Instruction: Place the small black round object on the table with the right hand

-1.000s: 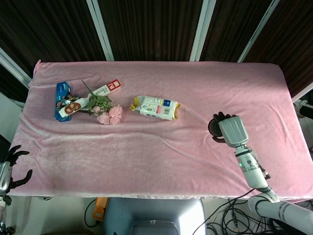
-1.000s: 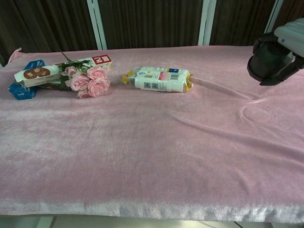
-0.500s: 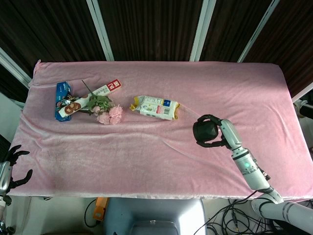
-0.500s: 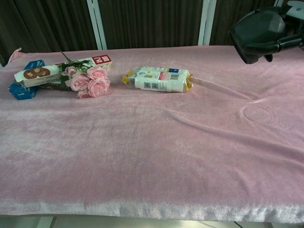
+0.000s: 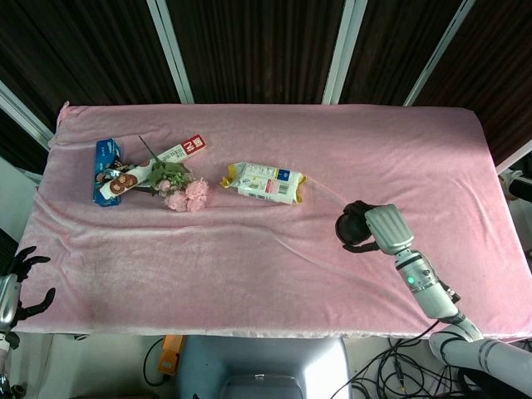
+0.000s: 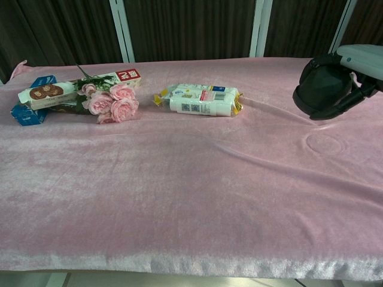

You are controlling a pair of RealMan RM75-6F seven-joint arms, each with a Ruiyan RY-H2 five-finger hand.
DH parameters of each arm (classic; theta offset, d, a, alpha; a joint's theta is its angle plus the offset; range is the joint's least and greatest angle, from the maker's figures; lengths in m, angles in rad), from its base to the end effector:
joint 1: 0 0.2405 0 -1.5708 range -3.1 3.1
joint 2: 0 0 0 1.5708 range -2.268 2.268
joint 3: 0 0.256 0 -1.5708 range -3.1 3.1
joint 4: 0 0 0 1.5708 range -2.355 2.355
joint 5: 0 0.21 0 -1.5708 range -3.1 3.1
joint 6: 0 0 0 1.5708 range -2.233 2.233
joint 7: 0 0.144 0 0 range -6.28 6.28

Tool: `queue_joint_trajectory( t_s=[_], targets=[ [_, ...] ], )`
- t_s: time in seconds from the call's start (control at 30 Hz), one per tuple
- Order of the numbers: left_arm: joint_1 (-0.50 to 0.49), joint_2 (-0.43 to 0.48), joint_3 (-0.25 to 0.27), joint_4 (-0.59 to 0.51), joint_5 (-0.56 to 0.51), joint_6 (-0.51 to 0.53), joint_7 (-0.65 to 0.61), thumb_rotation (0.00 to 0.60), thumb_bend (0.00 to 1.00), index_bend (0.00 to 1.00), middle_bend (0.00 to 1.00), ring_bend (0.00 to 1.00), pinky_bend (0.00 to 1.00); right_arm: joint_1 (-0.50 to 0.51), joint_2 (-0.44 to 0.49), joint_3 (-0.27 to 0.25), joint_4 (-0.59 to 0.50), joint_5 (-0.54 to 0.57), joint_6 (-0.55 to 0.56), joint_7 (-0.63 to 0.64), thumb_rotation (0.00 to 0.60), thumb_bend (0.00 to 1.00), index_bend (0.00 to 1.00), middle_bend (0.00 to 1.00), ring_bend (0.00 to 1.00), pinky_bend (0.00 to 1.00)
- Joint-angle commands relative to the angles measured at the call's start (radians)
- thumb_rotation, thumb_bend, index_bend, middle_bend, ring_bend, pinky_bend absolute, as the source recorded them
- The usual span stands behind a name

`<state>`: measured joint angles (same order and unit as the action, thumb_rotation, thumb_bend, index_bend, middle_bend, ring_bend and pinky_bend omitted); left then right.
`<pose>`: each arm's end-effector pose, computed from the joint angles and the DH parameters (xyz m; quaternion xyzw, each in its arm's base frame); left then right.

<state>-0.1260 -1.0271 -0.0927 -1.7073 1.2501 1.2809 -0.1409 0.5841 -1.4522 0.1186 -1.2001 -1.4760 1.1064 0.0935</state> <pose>-0.3295 0.1969 0.1708 -0.5146 -0.5196 -0.3632 0.5773 -0.2404 -0.3471 0.0510 0.7152 -0.3355 0.4123 0.4537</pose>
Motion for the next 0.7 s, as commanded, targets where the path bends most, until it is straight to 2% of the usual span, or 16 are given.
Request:
queue_joint_trajectory(
  t_s=[0.03,0.23,0.43,0.53,0.7],
  targets=[
    [0.001,0.001,-0.001,0.0,-0.002,0.001,-0.002,0.6,0.35,0.29,0.1,0.12,0.34,0.01,-0.05,-0.007,0.064,0.054,-0.056,-0.156,0.6,0.13,0.68,0.56,0.66,0.81],
    [0.002,0.002,-0.001,-0.001,0.002,0.004,-0.005,0.6,0.35,0.29,0.1,0.12,0.34,0.013,-0.111,-0.026,0.164,0.061,-0.082,-0.211,0.6,0.13,0.68,0.56,0.66,0.81],
    [0.002,0.002,0.0,-0.002,0.004,0.003,-0.006,0.6,0.35,0.29,0.1,0.12,0.34,0.016,-0.157,-0.046,0.25,0.047,-0.101,-0.174,0.6,0.13,0.65,0.56,0.59,0.78],
    [0.003,0.002,-0.002,-0.002,0.001,0.006,-0.008,0.6,0.35,0.29,0.1,0.12,0.34,0.015,-0.176,-0.057,0.287,0.033,-0.1,-0.158,0.6,0.13,0.62,0.55,0.54,0.74],
    [0.004,0.003,-0.001,-0.002,0.004,0.006,-0.009,0.6,0.35,0.29,0.1,0.12,0.34,0.013,-0.2,-0.069,0.331,0.015,-0.093,-0.137,0.6,0.13,0.61,0.53,0.51,0.72]
  ],
)
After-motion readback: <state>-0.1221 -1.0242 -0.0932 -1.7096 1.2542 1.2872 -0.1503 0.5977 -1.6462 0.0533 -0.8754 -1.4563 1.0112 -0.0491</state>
